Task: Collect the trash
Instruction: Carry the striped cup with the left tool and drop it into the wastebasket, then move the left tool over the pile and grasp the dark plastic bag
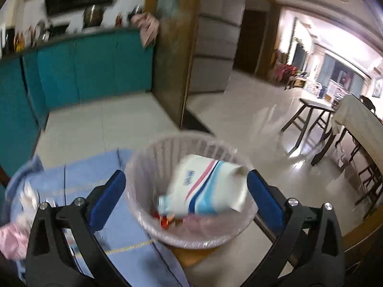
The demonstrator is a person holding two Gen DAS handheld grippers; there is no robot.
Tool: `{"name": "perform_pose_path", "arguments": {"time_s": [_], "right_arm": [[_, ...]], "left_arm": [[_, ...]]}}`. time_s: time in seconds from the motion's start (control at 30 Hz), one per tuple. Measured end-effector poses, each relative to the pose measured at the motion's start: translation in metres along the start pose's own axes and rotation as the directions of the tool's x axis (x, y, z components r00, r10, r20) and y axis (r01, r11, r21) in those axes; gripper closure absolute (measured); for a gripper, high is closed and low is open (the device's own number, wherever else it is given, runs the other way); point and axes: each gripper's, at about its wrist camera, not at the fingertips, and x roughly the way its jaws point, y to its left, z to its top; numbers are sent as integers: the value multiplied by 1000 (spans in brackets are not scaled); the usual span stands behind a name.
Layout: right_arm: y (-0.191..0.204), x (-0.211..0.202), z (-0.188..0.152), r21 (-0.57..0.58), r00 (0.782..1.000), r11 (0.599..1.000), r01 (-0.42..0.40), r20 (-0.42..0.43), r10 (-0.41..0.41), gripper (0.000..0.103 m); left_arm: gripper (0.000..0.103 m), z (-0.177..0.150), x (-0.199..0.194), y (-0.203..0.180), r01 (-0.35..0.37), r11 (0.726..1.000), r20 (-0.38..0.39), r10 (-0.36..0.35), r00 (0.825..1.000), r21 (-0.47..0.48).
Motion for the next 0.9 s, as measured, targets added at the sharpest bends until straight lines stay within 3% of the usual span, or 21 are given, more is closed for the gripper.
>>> {"name": "perform_pose_path", "arguments": {"time_s": [0.1, 0.23, 0.3, 0.43, 0.6, 0.73, 0.9], "right_arm": [[3, 1, -2, -23, 999, 1000, -16, -28, 15, 8], [30, 5, -12, -151, 997, 987, -54, -70, 44, 8], [46, 8, -21, -235, 992, 968, -83, -110, 58, 8], [84, 6, -52, -405, 976, 902, -152, -203, 73, 8], [116, -8, -95, -488, 952, 840, -237, -289, 100, 8], [131, -20, -117, -547, 945, 793, -270, -309, 109, 8], [133, -20, -115, -552, 951, 796, -249, -293, 95, 8]], "left_arm": [[2, -28, -18, 24, 2, 999, 7, -1, 1000, -38], [2, -83, -76, 70, -117, 993, 56, 119, 991, -32], [2, -113, -108, 93, -188, 981, 74, 190, 979, -36], [2, -176, -177, 135, -335, 936, 85, 345, 935, -110], [2, -221, -221, 157, -373, 902, 165, 411, 897, -217], [2, -221, -225, 154, -392, 903, 150, 418, 896, -176], [2, -224, -220, 151, -361, 918, 121, 382, 916, -167]]}}
